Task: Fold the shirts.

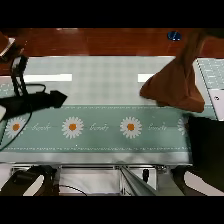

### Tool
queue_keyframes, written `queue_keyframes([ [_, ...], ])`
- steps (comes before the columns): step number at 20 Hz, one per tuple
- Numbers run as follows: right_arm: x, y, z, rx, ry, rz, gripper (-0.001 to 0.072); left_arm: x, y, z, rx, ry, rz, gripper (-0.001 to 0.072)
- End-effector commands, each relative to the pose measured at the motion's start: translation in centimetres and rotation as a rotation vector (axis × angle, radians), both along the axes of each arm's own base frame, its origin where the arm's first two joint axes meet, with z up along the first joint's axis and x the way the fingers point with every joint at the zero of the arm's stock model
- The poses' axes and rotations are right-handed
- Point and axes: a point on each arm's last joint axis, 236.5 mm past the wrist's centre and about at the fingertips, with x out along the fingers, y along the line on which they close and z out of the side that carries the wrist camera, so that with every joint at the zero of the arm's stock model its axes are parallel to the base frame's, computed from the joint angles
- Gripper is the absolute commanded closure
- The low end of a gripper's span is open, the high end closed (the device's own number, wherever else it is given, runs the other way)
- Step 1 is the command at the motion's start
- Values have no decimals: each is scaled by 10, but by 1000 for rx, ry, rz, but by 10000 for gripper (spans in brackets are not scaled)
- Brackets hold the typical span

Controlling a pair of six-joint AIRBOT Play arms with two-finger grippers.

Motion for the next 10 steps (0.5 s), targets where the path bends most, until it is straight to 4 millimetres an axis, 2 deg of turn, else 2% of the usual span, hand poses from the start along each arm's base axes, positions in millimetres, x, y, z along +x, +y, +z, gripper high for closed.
queue_keyframes([
  [1,-57,47,96,-27,-242,91,685,-35,-4,-14,-68,-12,22,200],
  [3,-87,71,142,-29,-350,149,685,-35,-4,-12,-70,-25,24,200],
  [5,-112,92,180,-27,-436,208,685,-30,-3,-9,-75,-47,35,200],
  [8,-145,114,227,-8,-560,269,685,-22,-2,-4,-91,-71,61,200],
  [10,-162,125,246,7,-611,307,685,-21,-2,-6,-91,-67,64,200],
])
